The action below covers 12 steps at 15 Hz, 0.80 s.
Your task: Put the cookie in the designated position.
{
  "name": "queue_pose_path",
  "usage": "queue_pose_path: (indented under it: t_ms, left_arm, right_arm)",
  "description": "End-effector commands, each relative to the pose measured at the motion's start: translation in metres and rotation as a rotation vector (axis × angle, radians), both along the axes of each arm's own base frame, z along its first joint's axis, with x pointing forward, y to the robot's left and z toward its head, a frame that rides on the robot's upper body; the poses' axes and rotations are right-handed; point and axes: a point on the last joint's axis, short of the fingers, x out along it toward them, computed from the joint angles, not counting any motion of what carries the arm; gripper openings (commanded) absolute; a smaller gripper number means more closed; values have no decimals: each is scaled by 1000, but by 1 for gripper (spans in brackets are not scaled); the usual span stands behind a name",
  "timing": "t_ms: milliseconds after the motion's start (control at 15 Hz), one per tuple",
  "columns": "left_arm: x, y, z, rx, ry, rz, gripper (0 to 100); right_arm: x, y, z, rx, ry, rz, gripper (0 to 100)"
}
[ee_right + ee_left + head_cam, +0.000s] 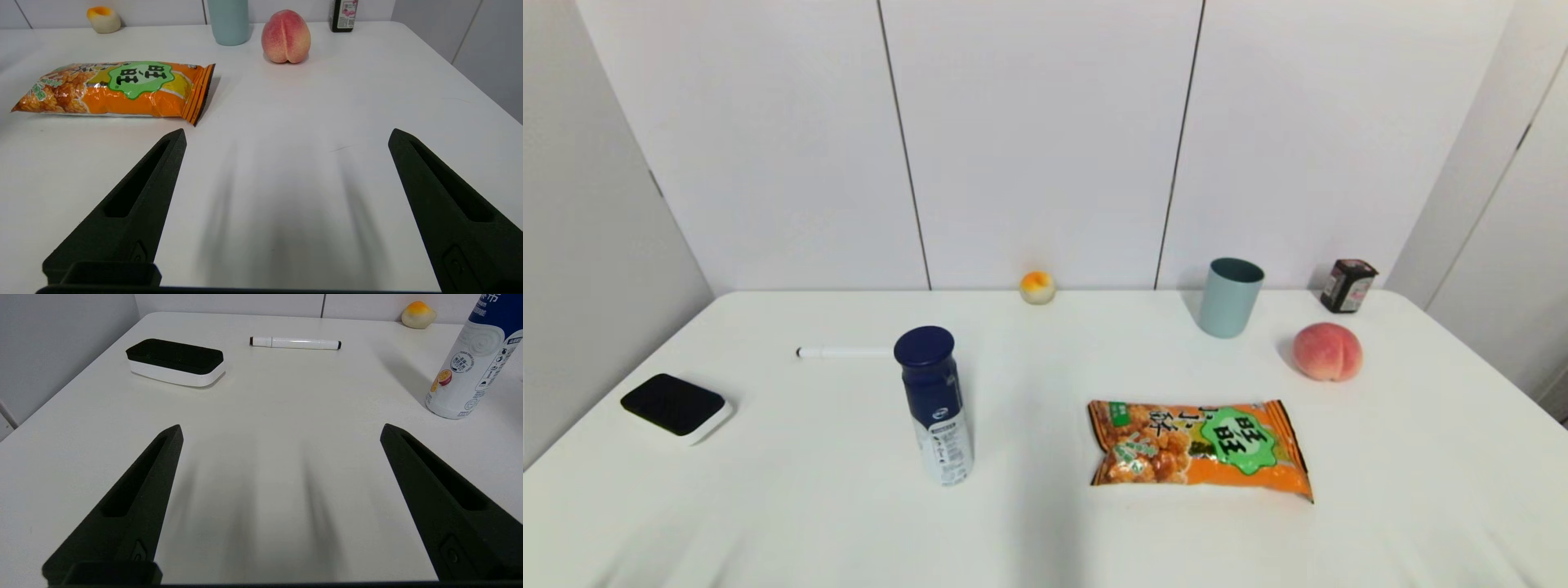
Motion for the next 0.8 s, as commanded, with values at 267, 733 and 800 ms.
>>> queue_pose_path:
  t_ms: [267,733,800]
  left_arm:
    - [0,0,0,-2,1,1,100]
    - [19,0,45,55,60,-16,100]
    - [29,-1,60,100,57,-50,100]
  right_arm:
    - [0,0,0,0,2,1,100]
    - [0,0,0,0,0,1,100]
    - [0,0,0,0,0,1,100]
